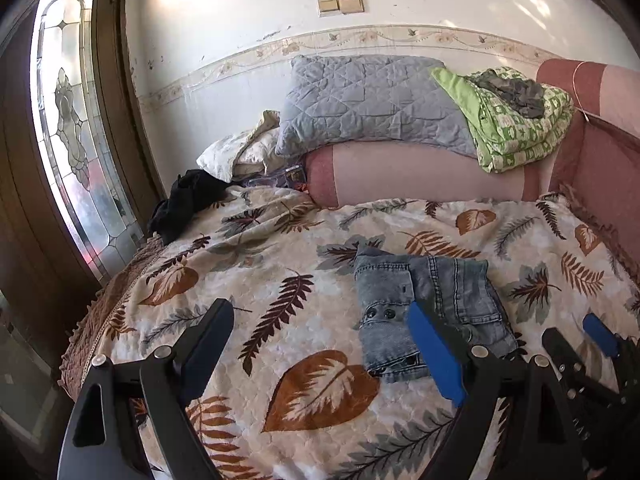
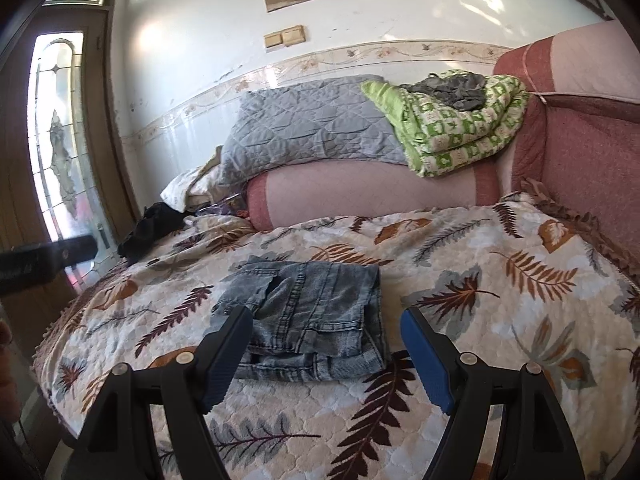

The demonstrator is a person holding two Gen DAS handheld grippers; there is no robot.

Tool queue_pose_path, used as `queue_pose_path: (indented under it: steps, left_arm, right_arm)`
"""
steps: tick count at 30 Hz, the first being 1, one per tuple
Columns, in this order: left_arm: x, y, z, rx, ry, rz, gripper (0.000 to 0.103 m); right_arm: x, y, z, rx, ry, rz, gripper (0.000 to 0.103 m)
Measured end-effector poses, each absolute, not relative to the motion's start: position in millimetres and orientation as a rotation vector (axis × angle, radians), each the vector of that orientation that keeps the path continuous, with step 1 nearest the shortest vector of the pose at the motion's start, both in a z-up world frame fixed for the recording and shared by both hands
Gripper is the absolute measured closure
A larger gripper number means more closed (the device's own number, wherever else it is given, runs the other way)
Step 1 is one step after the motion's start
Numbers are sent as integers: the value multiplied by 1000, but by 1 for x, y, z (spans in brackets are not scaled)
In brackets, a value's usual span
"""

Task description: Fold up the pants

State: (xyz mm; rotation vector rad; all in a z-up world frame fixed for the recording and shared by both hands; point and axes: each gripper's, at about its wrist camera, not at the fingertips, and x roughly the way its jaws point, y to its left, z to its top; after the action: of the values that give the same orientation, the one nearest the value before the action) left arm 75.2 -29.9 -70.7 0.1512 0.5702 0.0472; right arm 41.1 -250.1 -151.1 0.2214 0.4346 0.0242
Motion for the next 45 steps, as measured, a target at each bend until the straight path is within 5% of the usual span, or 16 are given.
queue_pose_path:
  steps: [45]
  left_arm:
    - [81, 5, -84, 79, 604, 37, 14]
  right_arm:
    - [55, -225, -163, 160, 513, 38, 24]
